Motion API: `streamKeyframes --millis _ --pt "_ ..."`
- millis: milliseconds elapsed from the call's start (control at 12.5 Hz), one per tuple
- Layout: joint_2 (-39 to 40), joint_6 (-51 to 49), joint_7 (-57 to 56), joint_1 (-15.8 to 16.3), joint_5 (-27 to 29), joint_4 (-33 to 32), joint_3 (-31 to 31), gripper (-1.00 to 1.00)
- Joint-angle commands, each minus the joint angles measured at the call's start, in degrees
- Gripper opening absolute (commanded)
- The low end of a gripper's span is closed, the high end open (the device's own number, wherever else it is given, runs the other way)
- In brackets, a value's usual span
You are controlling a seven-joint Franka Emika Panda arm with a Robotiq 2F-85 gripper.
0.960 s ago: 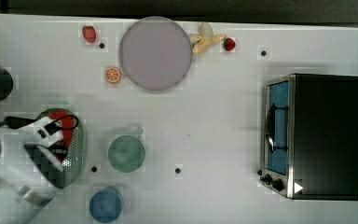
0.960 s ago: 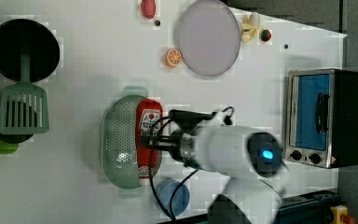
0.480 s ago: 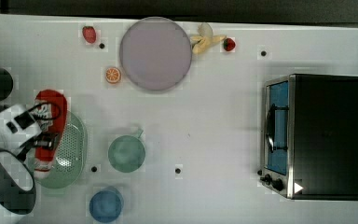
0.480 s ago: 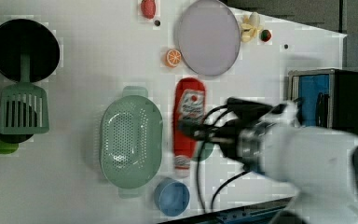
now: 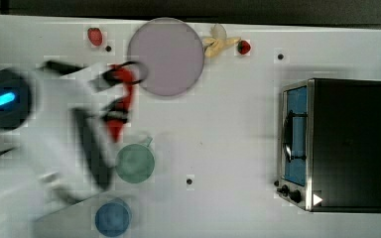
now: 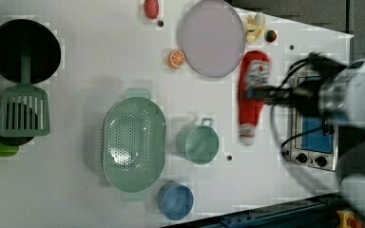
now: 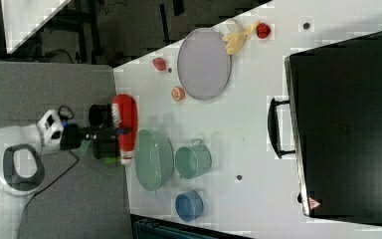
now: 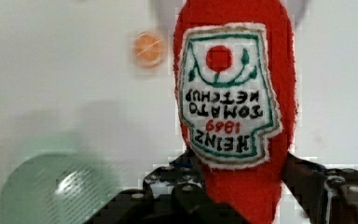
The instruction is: Pick ketchup from strainer and place it on the table
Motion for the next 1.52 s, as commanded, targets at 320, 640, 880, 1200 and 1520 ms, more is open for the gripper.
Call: streamKeyframes --millis 320,640,880,1200,1520 --pt "0.2 -1.6 -15.4 -5.2 0.2 -0.3 -13.1 0.13" --pt "0.6 0.5 -16.8 -5.3 0.2 -5.5 -18.6 0.13" --pt "0.8 5.5 -16.8 -5.3 0.2 -11.8 -19.6 0.13" --pt "2.7 19.4 -16.5 -5.1 0.2 -21.7 -19.5 0.13" --pt "8.6 28.3 -16.5 -5.1 0.2 -23.8 -19.2 0.19"
